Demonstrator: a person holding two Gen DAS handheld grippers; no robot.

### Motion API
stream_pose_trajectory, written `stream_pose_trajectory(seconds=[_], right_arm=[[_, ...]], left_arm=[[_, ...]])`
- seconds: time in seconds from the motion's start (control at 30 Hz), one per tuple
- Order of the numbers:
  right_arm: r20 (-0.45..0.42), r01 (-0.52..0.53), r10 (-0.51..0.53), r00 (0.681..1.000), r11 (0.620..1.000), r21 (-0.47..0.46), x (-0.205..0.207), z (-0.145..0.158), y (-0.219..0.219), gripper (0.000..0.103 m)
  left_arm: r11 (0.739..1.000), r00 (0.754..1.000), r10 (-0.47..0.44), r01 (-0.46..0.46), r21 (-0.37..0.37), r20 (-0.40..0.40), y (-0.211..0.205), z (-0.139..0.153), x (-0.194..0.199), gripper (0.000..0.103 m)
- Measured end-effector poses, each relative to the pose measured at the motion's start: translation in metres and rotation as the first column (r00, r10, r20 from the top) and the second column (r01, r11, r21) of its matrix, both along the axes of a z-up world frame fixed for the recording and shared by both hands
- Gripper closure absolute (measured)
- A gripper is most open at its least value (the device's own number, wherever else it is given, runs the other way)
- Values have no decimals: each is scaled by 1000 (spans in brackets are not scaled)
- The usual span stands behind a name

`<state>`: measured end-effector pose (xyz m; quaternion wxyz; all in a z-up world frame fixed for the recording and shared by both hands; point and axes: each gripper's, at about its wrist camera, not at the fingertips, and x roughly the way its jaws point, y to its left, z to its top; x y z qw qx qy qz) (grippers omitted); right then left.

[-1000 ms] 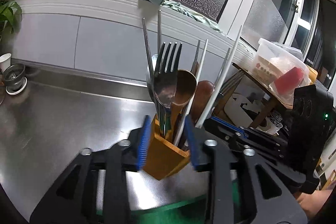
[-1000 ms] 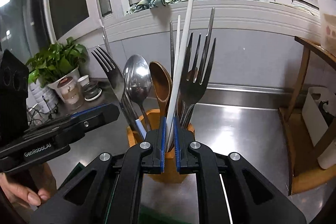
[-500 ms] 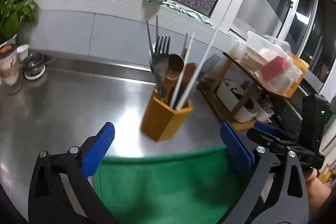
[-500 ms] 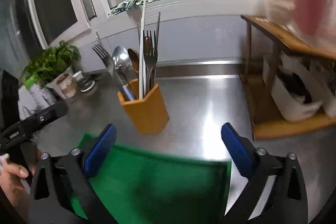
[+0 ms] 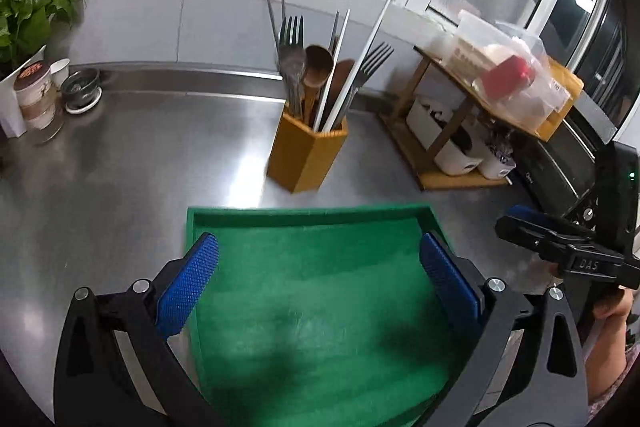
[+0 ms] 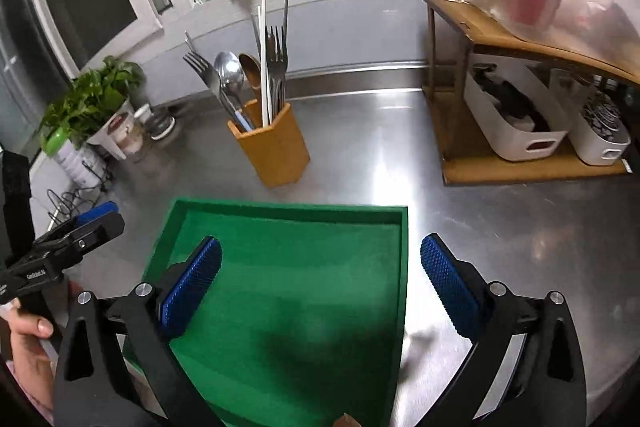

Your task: Organize utensils

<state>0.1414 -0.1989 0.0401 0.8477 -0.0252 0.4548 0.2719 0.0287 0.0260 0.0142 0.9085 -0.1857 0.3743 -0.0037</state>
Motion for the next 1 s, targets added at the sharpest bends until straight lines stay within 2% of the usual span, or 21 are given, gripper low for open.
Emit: stream_pose_trajectory(seconds=[0.27, 0.63, 1.0], right_arm=[[-16, -18, 17, 1000, 998, -61, -18, -11, 1, 4], [-6, -12, 12, 1000, 994, -111, -26, -19, 4, 4], [3, -26, 26, 1000, 992, -121, -31, -17, 13, 4]], left_arm=[[1000, 998, 2, 0, 27, -65, -7, -6, -11, 8], [996, 997, 24, -18, 85, -79, -10, -5, -14, 8], [994, 997, 28, -20, 104, -76, -12, 0, -16, 8]])
